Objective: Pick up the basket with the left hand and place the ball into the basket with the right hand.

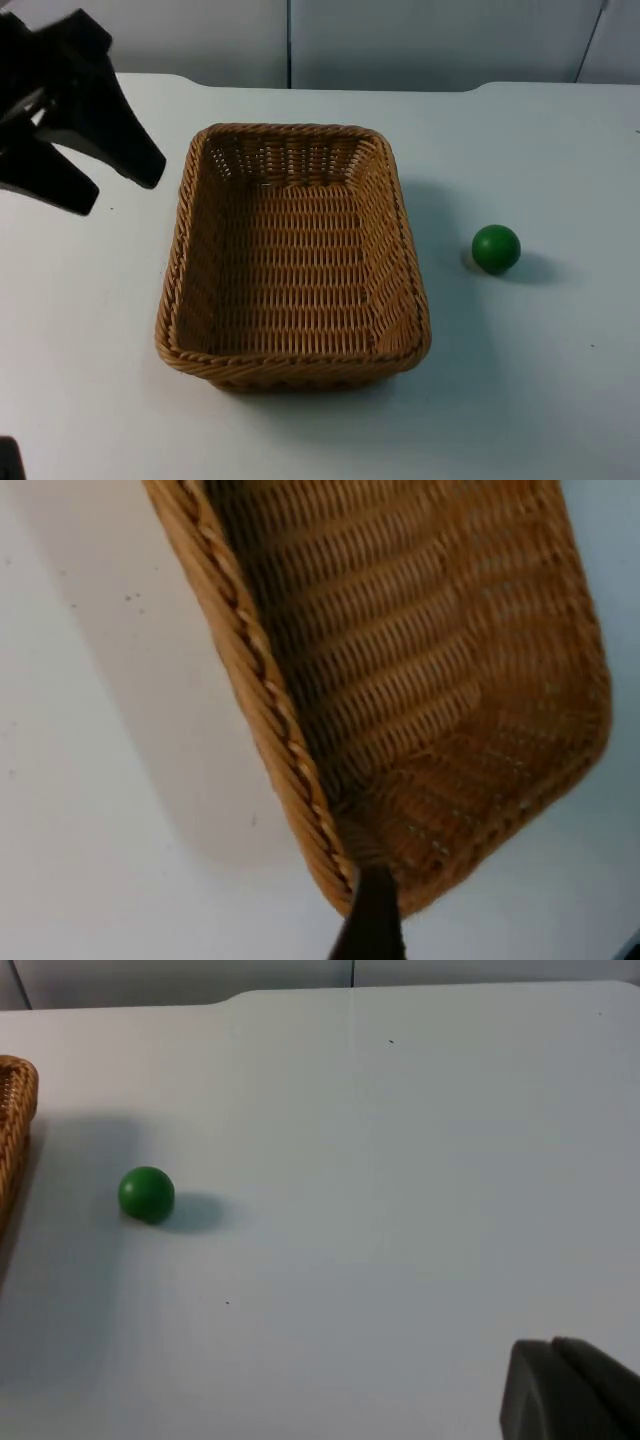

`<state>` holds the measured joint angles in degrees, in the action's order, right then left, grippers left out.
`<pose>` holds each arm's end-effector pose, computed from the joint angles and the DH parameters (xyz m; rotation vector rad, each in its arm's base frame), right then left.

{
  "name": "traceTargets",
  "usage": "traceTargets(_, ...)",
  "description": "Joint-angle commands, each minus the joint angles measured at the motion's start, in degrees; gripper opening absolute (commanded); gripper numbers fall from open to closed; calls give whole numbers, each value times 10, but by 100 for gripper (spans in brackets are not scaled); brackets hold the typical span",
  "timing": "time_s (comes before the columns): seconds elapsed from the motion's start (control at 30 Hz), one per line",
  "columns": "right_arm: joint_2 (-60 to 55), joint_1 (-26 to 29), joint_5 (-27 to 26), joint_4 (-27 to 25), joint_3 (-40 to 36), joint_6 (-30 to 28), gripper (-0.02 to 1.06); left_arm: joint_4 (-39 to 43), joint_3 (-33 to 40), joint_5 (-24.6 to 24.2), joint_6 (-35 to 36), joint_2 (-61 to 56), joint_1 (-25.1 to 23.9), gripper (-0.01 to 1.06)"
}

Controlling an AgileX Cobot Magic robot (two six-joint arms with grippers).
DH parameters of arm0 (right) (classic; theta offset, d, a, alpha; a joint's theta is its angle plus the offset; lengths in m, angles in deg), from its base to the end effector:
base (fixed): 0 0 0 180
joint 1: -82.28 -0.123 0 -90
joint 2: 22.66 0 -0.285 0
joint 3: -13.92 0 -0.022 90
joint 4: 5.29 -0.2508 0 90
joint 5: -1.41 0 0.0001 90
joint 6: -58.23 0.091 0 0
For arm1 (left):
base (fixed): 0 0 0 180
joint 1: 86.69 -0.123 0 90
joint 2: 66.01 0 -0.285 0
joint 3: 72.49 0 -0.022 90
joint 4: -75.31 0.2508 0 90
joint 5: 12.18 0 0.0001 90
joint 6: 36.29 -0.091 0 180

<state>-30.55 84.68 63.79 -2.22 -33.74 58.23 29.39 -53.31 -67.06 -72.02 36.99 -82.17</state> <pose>-0.0078 -0.0040 0.2795 0.0469 2.0578 -0.0902 0.2996 -0.0774 0.2140 0.3343 2.7585 -0.9005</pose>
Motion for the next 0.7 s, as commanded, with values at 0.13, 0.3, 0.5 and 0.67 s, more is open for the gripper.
traceTargets(0.13,1,-2,-7,-3,-4,-4,0,-2,-38,23,4,57,5,67)
traceTargets(0.3,1,-2,-7,-3,-4,-4,0,-2,-78,22,4,103,6,67)
traceTargets(0.5,1,-2,-7,-3,-4,-4,0,-2,-112,27,4,158,6,67)
traceTargets(0.67,1,-2,-7,-3,-4,-4,0,1,-136,32,1,194,6,67)
